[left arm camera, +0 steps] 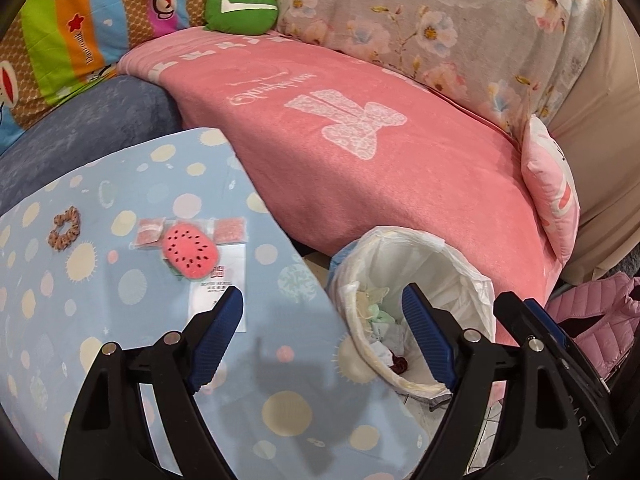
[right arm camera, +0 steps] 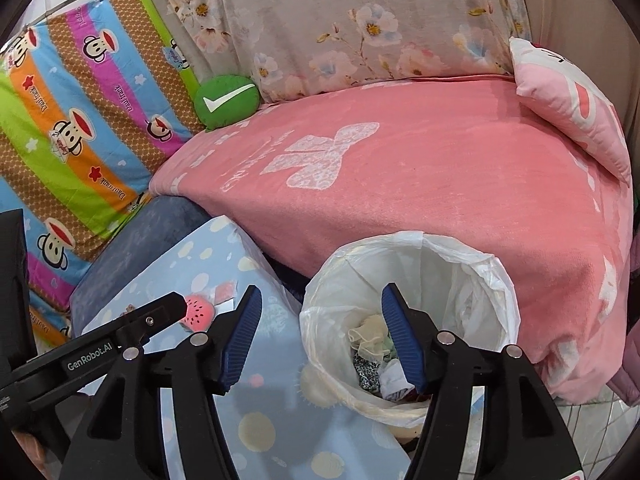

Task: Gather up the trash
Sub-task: 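Move both tools back to the sheet toward the brown scrunchie and watermelon plush, then grasp the brown scrunchie with the left tool while the right tool grasps the watermelon plush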

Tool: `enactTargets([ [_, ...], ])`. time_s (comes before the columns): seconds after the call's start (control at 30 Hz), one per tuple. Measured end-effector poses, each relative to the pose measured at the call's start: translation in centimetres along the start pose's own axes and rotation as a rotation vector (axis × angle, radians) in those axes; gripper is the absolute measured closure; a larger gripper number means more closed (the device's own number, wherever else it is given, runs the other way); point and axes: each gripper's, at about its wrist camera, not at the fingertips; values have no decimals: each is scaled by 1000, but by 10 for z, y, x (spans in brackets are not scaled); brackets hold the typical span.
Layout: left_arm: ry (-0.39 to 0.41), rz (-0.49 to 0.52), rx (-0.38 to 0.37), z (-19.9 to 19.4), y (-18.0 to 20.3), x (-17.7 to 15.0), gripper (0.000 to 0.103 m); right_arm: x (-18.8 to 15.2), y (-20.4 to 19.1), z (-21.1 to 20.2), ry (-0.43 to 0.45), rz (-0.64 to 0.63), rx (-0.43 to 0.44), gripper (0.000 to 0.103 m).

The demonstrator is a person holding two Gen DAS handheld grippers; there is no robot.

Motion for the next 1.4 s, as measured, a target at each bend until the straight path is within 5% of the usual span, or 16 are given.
enactTargets([
  [0.3,12,-75,123,4,-80,-6,14,-22,-56,40,-92,-84,50,36],
  [0.7,-48,-229,349,62,-243,4,13,-50,-139,162,-256,-202,125,33],
  [1.1,-101,-328,405,133,-347,36,14,-56,-161,264,-341,-215,91,30],
  [1.2,-117,-322,394,151,-352,41,21,-58,-158,278,-355,-203,80,30],
  [1.4,-195,-336,335,182,-356,34,64,-67,-154,289,-365,-186,62,35],
])
Point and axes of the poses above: each gripper's, at about its wrist camera, not at the fingertips, and z roughly the way its jaws point, y to its right, x to its top, and after that the axes turned 13 degrees about x, right-handed
